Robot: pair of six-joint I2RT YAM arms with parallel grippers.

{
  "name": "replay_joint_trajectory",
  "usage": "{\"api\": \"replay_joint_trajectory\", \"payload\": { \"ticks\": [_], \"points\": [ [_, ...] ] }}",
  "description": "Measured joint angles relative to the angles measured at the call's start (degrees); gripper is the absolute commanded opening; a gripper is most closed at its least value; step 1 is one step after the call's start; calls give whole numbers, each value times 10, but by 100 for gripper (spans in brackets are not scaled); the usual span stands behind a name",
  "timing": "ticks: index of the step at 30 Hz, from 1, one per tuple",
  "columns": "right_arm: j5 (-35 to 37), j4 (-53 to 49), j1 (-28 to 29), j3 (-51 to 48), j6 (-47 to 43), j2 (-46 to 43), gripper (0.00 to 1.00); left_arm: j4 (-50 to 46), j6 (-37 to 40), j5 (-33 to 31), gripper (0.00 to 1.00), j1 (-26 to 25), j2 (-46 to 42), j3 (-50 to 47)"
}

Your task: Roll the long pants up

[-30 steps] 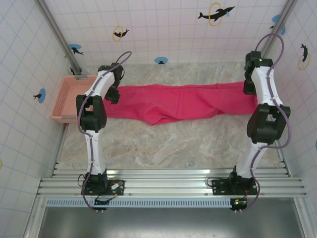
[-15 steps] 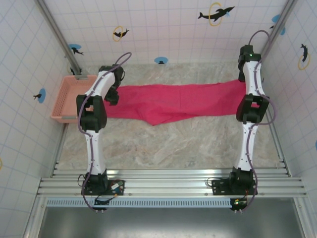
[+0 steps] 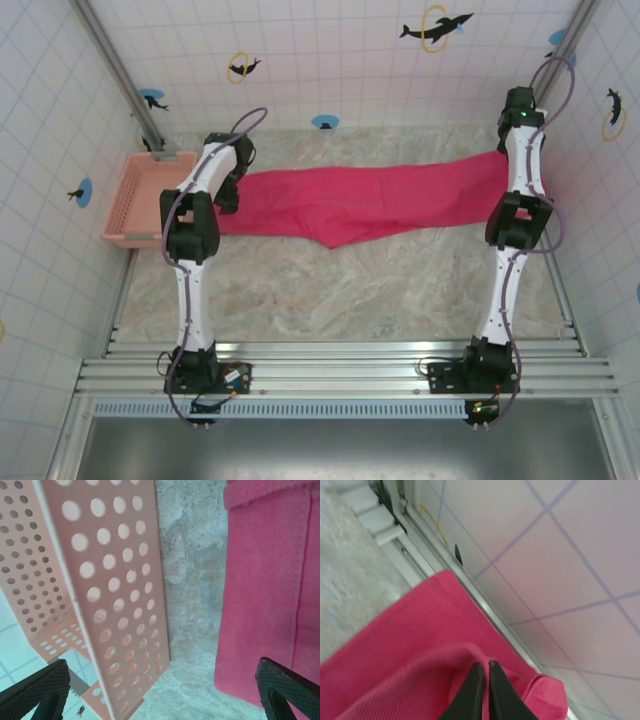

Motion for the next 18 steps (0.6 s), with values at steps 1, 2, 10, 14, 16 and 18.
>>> {"api": "replay_joint_trajectory", "payload": {
  "ticks": [1, 2, 10, 14, 16, 18],
  "points": [
    [-3, 7, 0, 2, 5, 5, 18, -4, -4, -2, 98, 0, 10, 7],
    [-7, 14, 0, 2, 10, 12, 23, -10, -9, -5, 98, 0, 20, 14],
    [-39, 35, -1, 3, 39, 60, 42, -42, -34, -24, 98, 3, 46, 37],
    [-57, 31, 4, 6, 34, 59, 46, -49, -42, -31, 98, 16, 46, 43],
    [-68, 21, 9, 6, 28, 56, 47, -50, -44, -30, 98, 25, 48, 46],
    [-83, 3, 17, 6, 19, 51, 49, -53, -47, -28, 97, 37, 54, 54]
  ]
}}
